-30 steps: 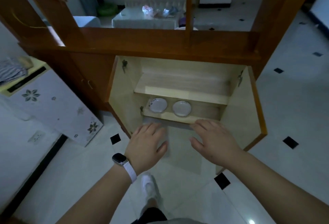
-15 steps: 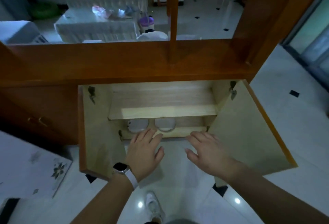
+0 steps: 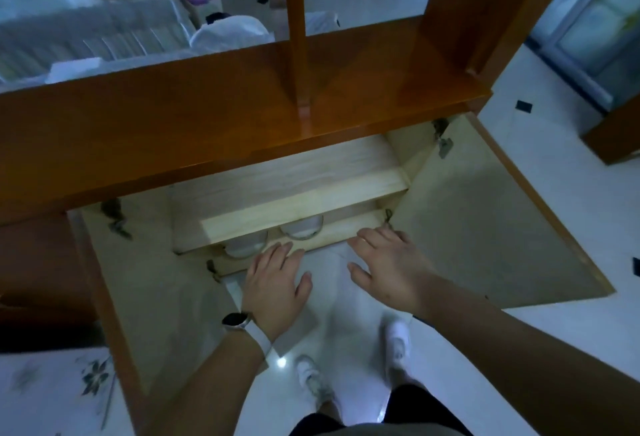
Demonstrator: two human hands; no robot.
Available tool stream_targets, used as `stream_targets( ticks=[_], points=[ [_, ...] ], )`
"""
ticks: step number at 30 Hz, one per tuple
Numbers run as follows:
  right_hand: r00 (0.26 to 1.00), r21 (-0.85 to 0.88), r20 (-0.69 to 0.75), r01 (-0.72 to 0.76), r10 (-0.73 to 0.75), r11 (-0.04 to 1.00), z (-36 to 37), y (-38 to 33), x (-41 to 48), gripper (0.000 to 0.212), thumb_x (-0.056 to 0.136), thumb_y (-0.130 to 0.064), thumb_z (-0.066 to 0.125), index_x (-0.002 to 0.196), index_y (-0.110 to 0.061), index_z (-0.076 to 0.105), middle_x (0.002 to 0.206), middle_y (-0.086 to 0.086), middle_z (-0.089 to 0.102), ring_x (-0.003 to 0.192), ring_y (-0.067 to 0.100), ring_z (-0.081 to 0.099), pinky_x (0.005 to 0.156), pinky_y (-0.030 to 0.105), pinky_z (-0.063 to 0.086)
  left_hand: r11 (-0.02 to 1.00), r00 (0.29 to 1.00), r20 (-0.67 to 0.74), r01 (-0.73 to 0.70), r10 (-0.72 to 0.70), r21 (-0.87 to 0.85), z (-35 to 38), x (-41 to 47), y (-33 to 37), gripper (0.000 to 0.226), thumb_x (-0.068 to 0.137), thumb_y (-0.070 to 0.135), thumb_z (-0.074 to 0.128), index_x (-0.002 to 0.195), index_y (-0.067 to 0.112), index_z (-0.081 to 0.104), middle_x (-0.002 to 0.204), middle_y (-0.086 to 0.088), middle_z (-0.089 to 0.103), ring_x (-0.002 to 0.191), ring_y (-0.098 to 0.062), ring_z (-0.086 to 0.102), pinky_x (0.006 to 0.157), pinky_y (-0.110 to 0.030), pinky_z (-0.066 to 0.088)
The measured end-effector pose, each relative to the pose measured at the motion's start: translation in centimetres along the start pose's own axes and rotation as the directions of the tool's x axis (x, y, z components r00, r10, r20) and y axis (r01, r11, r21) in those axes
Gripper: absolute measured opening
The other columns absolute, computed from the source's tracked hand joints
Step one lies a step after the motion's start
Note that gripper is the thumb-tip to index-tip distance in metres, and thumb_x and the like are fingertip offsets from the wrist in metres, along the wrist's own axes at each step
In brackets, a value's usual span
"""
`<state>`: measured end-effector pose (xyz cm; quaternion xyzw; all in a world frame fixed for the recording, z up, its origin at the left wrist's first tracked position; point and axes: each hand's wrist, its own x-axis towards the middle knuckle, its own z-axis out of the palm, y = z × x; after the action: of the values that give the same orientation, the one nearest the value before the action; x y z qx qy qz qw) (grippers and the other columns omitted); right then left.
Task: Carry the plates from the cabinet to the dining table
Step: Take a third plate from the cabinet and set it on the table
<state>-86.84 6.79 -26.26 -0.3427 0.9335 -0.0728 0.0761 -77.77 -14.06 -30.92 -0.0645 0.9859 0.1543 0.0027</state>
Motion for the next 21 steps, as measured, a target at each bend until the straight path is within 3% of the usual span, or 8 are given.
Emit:
stream_targets(
  ticks=[6,11,15,21],
  points=[
    [1.000,0.015,0.015,0.021,-0.021,1.000,3.3,2.6,2.8,0.046,0.084,-0.044,0.044,0.106,-0.012,0.068,0.104,0.007,0.068,0.094,0.030,0.062,0.080,0.039,0.050,1.000,0.999,0.036,0.005,-0.006,0.028,2.3,3.1,-0.6,0.050,0.083,0.040,0.042,0.117,0.012,0.067,0.124,-0.013,0.064,0.115,-0.033,0.058,0.096,-0.048,0.045],
    [0.995,0.048,0.053,0.082,-0.085,0.995,7.5,5.7,6.3,0.048,0.084,-0.044,0.043,0.107,-0.011,0.069,0.108,0.009,0.068,0.094,0.030,0.063,0.081,0.040,0.051,0.997,0.999,-0.001,0.044,-0.045,0.064,5.9,5.3,-0.9,0.048,0.083,0.038,0.044,0.115,0.012,0.068,0.122,-0.012,0.065,0.114,-0.031,0.056,0.095,-0.040,0.037],
    [0.981,0.033,0.130,0.139,-0.142,0.990,11.4,7.6,9.4,0.055,0.086,-0.047,0.034,0.111,-0.010,0.066,0.111,0.010,0.065,0.099,0.031,0.060,0.082,0.041,0.048,0.995,0.997,0.010,0.081,-0.082,0.052,10.3,6.9,-1.8,0.048,0.084,0.038,0.043,0.115,0.012,0.068,0.124,-0.012,0.065,0.115,-0.032,0.057,0.095,-0.043,0.041],
    [0.983,0.039,0.096,0.155,-0.158,0.987,20.2,9.9,13.1,0.052,0.085,-0.047,0.034,0.107,-0.012,0.065,0.108,0.006,0.064,0.098,0.029,0.057,0.080,0.039,0.043,0.995,0.996,0.001,0.086,-0.086,0.041,19.2,9.7,-4.8,0.049,0.085,0.039,0.043,0.118,0.011,0.067,0.124,-0.012,0.064,0.117,-0.032,0.056,0.097,-0.042,0.040]
  ],
)
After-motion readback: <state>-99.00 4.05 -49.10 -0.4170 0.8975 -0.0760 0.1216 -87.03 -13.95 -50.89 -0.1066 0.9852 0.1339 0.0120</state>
